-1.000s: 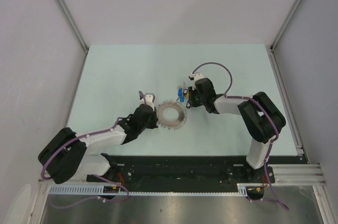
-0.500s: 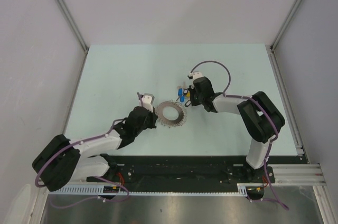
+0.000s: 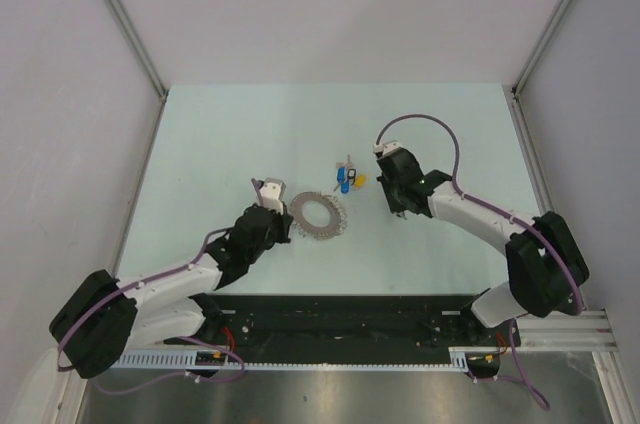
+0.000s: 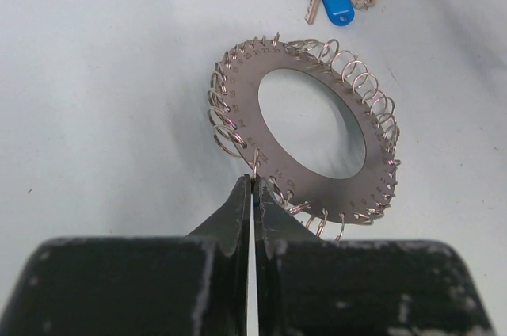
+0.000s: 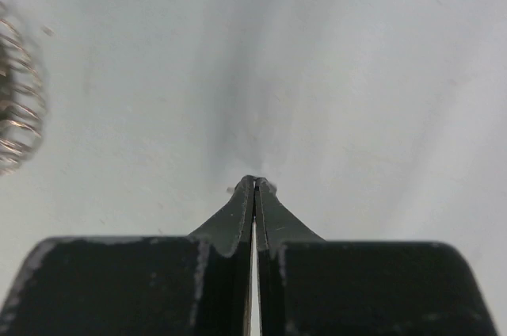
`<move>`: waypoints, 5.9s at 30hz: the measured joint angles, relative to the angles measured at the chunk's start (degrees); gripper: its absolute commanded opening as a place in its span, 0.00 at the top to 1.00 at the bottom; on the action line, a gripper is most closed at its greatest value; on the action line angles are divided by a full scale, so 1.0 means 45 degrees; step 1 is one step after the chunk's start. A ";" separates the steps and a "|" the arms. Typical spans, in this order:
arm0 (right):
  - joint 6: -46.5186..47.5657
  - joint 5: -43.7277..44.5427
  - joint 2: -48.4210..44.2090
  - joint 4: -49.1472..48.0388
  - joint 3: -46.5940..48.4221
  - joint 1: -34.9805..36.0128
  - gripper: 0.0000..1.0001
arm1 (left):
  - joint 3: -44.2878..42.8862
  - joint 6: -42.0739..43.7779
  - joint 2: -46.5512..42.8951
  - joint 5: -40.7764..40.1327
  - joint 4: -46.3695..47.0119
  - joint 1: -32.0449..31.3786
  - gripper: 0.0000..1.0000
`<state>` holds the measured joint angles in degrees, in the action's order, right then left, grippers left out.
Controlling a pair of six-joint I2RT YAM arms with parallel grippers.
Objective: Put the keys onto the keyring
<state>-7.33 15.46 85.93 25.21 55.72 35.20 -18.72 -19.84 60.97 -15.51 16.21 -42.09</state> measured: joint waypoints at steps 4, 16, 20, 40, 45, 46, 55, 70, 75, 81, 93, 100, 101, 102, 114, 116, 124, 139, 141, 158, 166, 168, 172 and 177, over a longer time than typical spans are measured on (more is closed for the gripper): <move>0.0350 0.1093 -0.0432 0.2152 0.0466 -0.0058 1.00 | 0.0243 0.0000 -0.0369 -0.0199 0.0010 0.0000 1.00; 0.1423 0.1831 0.0879 0.4119 0.0986 0.1603 1.00 | 0.0471 -0.0015 -0.0670 -0.0529 0.0000 0.0000 1.00; 0.1773 0.1413 0.2152 0.4051 0.1787 0.2647 1.00 | 0.0471 -0.0015 -0.0675 -0.0554 -0.0005 0.0000 1.00; 0.1855 -0.0214 0.4954 0.2856 0.3793 0.4532 0.61 | 0.0471 -0.0029 -0.1224 -0.0894 -0.0199 0.0000 0.99; 0.1885 -0.0656 0.4017 0.2477 0.3725 0.4473 0.63 | 0.0471 -0.0024 -0.1452 -0.0952 -0.0204 0.0000 1.00; 0.1885 -0.0811 0.3696 0.2118 0.3546 0.4444 0.62 | 0.0471 -0.0024 -0.1486 -0.0962 -0.0204 0.0000 1.00; 0.0559 -0.0515 -0.0835 -0.1700 -0.1195 0.3891 0.64 | 0.0646 -0.0019 -0.1642 -0.1083 -0.0199 0.0000 1.00; -0.3871 0.1078 -0.3487 -0.7383 -0.6105 0.4323 0.68 | 0.0646 -0.0019 -0.1467 -0.1073 -0.0194 0.0000 1.00; -0.4522 0.1345 -0.2705 -0.8131 -0.6105 0.4362 0.73 | 0.0646 -0.0019 -0.1447 -0.1073 -0.0189 0.0000 1.00; -0.5134 0.1598 -0.1749 -0.8403 -0.6105 0.4537 0.78 | 0.0646 -0.0024 -0.1365 -0.1064 -0.0189 0.0000 1.00; -0.5561 0.1744 -0.0806 -0.8519 -0.6105 0.4711 0.85 | 0.0646 -0.0015 -0.1365 -0.1064 -0.0194 0.0000 1.00; -0.5479 0.1744 -0.0573 -0.8927 -0.6110 0.4711 1.00 | 0.0646 -0.0010 -0.1326 -0.1069 -0.0194 0.0000 1.00; -0.5459 0.1749 -0.0573 -0.8961 -0.6110 0.4711 1.00 | 0.0646 -0.0010 -0.1307 -0.1064 -0.0194 0.0000 1.00; -0.5450 0.1753 -0.0573 -0.8956 -0.6110 0.4711 1.00 | 0.0646 -0.0010 -0.1292 -0.1069 -0.0199 0.0000 1.00; -0.5178 0.1496 -0.3638 -0.6275 -0.6018 0.3725 1.00 | 0.0646 -0.0005 -0.1282 -0.1069 -0.0199 0.0000 0.99; -0.5061 0.1141 -0.4197 -0.5241 -0.5858 0.3157 1.00 | 0.0646 -0.0005 -0.1282 -0.1064 -0.0204 0.0000 1.00; -0.4245 -0.0185 -0.5333 -0.0393 -0.3837 0.1404 1.00 | 0.0641 0.0005 -0.1137 -0.1069 -0.0209 0.0000 1.00; -0.2341 -0.2667 -0.1263 0.3011 -0.1166 0.0908 1.00 | 0.0636 0.0010 -0.1132 -0.1059 -0.0306 0.0000 1.00; -0.2132 -0.2521 -0.0214 0.3356 -0.0491 0.1341 1.00 | 0.0636 0.0010 -0.1132 -0.1049 -0.0311 0.0000 1.00; -0.0306 -0.1253 0.5425 0.4192 0.4435 0.3449 1.00 | 0.0636 0.0010 -0.1141 -0.1030 -0.0408 0.0000 1.00; 0.0097 -0.0743 0.5979 0.4289 0.5275 0.3546 0.93 | 0.0636 0.0010 -0.1146 -0.1025 -0.0408 0.0000 1.00; 0.0121 -0.0617 0.6003 0.4206 0.5314 0.3546 0.86 | 0.0636 0.0010 -0.1146 -0.1025 -0.0408 0.0000 1.00; 0.0117 -0.0510 0.5999 0.3983 0.5319 0.3546 0.78 | 0.0636 0.0010 -0.1146 -0.1025 -0.0408 0.0000 1.00; 0.0131 -0.0476 0.5469 0.3317 0.5183 0.3575 0.76 | 0.0636 0.0010 -0.1146 -0.1030 -0.0413 0.0000 0.99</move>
<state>-6.74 13.32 110.54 40.14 79.05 51.29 -15.86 -19.79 55.81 -20.14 14.35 -42.09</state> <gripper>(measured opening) 0.229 0.008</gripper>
